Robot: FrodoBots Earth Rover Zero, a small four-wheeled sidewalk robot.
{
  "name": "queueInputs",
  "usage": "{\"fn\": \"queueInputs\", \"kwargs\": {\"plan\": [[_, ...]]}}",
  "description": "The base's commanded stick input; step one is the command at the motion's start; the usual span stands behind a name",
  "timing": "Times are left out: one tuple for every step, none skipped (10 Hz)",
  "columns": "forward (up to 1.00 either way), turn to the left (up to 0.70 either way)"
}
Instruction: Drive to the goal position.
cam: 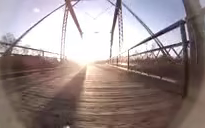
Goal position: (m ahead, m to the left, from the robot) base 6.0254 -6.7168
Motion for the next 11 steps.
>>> {"fn": "queueInputs", "kwargs": {"plan": [[0.70,0.00],[0.70,0.00],[0.70,0.00],[0.70,0.00],[0.70,0.00],[0.70,0.00],[0.70,0.00],[0.70,0.00],[0.70,0.00],[0.70,0.00],[0.70,0.00]]}}
